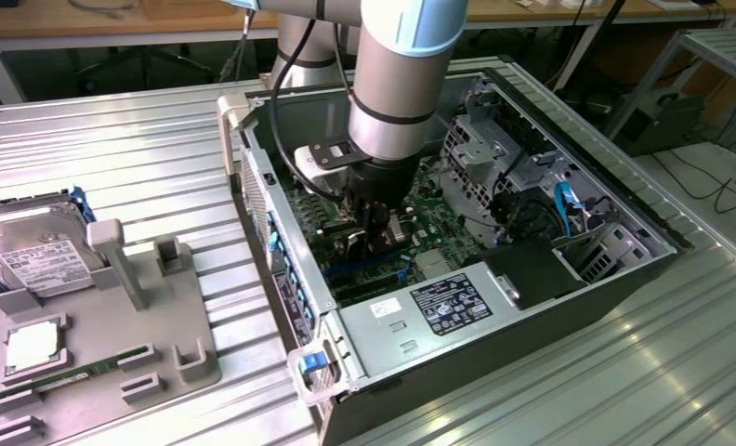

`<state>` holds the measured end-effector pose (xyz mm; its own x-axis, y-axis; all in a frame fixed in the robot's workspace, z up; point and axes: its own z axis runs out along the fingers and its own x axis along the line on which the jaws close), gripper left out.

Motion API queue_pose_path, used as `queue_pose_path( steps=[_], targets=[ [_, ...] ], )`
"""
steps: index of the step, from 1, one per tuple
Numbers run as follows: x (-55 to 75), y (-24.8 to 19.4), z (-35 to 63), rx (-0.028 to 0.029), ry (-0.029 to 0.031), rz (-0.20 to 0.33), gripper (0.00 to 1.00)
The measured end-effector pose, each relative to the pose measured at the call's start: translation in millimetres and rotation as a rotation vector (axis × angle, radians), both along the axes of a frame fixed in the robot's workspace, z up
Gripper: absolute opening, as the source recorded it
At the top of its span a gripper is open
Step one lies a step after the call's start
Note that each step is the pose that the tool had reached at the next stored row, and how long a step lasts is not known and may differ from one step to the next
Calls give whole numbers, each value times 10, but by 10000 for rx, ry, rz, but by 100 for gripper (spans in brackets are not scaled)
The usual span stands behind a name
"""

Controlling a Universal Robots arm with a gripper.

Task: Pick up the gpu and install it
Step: 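Insert the gpu into the slot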

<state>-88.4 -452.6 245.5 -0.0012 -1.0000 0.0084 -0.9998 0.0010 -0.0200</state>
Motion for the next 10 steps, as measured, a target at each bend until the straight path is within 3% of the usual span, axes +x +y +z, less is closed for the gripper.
queue_pose_path(
  steps=[10],
  targets=[
    [0,1,-3,5,4,0,28]
  ],
)
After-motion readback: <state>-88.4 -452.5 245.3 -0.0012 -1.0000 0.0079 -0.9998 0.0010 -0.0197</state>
